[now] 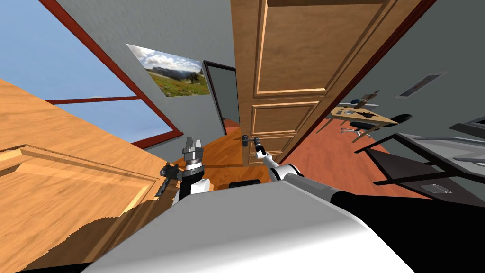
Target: Push the door open
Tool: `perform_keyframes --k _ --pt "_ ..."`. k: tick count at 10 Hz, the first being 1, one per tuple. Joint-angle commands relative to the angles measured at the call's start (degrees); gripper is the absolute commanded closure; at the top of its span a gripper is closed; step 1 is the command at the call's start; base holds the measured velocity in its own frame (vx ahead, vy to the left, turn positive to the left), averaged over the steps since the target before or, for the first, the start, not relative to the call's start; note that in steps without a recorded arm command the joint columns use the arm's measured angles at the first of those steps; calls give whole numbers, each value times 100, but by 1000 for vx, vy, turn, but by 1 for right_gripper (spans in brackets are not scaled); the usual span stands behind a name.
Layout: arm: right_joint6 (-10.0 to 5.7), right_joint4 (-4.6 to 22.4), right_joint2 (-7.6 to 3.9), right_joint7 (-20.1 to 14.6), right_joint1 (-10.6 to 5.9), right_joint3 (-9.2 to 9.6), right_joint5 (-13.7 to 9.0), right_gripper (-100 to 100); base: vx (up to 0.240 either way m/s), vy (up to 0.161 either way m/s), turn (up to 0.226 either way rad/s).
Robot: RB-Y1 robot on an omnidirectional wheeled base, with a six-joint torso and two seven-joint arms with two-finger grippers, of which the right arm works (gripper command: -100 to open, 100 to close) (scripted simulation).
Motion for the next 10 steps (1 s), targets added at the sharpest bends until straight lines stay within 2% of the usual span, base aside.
perform_keyframes --k 1,5,8,10 --pt "74 -268 -97 111 98 -113 -44 100 134 37 -48" --pt "80 -309 -46 266 112 -192 -110 100 74 21 -56" --pt "91 -376 62 521 135 -321 -218 100 123 43 -107" --pt "91 -376 62 521 135 -321 -218 100 92 21 -54"
